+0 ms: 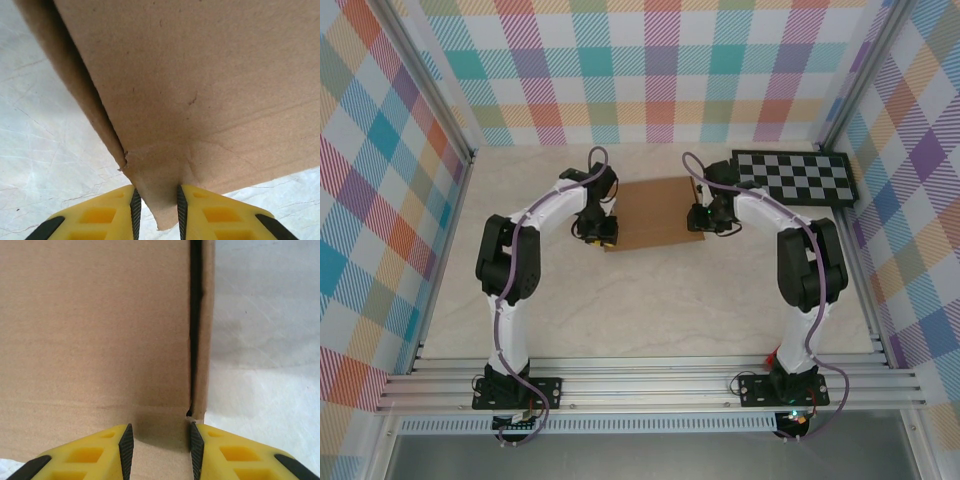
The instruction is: Fold the paper box
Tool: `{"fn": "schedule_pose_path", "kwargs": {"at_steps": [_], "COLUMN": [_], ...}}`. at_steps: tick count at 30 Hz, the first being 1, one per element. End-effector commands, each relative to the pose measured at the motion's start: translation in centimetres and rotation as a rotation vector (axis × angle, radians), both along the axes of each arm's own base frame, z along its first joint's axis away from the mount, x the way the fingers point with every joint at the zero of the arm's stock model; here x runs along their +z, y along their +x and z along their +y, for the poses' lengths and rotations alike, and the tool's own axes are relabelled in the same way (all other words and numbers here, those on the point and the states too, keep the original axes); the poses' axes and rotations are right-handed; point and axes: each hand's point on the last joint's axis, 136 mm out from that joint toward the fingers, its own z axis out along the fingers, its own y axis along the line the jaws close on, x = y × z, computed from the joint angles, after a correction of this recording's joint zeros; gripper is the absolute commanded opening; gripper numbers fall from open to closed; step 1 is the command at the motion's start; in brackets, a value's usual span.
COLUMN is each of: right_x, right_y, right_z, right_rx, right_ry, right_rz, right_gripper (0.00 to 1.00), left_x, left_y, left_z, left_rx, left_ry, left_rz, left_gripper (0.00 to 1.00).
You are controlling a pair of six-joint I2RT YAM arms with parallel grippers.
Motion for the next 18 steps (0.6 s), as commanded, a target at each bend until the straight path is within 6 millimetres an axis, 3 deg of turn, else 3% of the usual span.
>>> {"fn": "schedule_pose_path", "kwargs": {"at_steps": [1,5,8,11,18], "right_x": [-0.6,-0.7,-0.5,0.3,1.3], "right_y": [0.2,0.4,0.6,0.9,1.8], "right_z": [1.1,0.4,0.1,-0.4,-0.7], "right_rx": [0.064,0.072,0.084,0.082,0.081], "right_ry": [0.045,0.036,0.029,-0.005,-0.039], "right_rz": [-0.030,-0.036,-0.018,-0.014,-0.026], "right_gripper": [0.37,0.37,0.37,0.38,0.38], "left_x": [-1.4,-2.3,-1.7,0.6,6.6], "left_y": [-0.3,-0.2,0.0,0.7,2.7], "left_z": [0.0,0.9,1.1,0.7,0.2], "left_rx": [-0.004,-0.010,-0.007,0.002,-0.014], "left_ry": [-0.012,0.034,0.028,-0.006,-0.045], "left_rz": [0.021,0.031,0.028,-0.012,-0.138], "left_gripper": [0.31,0.35,0.38,0.47,0.53]}}
